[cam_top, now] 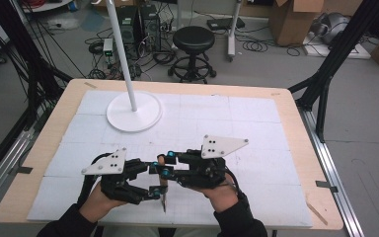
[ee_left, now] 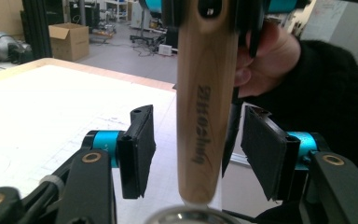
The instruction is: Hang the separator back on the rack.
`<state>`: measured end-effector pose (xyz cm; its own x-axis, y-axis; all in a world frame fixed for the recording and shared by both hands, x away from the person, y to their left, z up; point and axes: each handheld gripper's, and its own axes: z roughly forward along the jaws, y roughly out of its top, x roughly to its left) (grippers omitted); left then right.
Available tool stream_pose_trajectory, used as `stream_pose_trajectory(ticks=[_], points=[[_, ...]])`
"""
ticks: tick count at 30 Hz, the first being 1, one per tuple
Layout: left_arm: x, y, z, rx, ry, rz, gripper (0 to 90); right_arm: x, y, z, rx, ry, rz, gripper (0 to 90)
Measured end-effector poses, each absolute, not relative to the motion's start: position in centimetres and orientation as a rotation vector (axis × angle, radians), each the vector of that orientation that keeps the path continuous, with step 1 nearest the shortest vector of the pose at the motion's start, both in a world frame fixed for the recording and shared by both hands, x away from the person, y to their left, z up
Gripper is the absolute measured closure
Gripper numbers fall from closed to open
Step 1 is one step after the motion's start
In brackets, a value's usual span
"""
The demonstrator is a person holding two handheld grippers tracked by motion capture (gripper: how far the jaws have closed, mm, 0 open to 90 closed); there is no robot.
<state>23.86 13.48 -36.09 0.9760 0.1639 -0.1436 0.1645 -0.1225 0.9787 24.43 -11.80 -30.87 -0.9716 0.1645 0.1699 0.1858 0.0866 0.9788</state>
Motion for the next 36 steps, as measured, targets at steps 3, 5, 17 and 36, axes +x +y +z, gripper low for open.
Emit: stream_pose_trajectory(ticks=[3,5,17,36], points=[[23.9,13.4,-36.2,1.704,0.268,0.007,40.9,24.4,-11.7,-30.2,-0.391,-2.302,-2.091,70.4],[24.0,13.4,-36.4,1.705,0.273,0.008,40.4,24.4,-11.6,-29.8,-0.41,-2.299,-2.098,70.4],[24.2,14.0,-36.6,1.682,0.35,0.063,46.0,24.2,-11.4,-27.7,-0.613,-2.342,-2.146,70.3],[23.8,13.8,-36.1,1.731,0.278,0.05,69.8,24.6,-11.4,-29.2,-0.597,-2.233,-2.112,38.4]])
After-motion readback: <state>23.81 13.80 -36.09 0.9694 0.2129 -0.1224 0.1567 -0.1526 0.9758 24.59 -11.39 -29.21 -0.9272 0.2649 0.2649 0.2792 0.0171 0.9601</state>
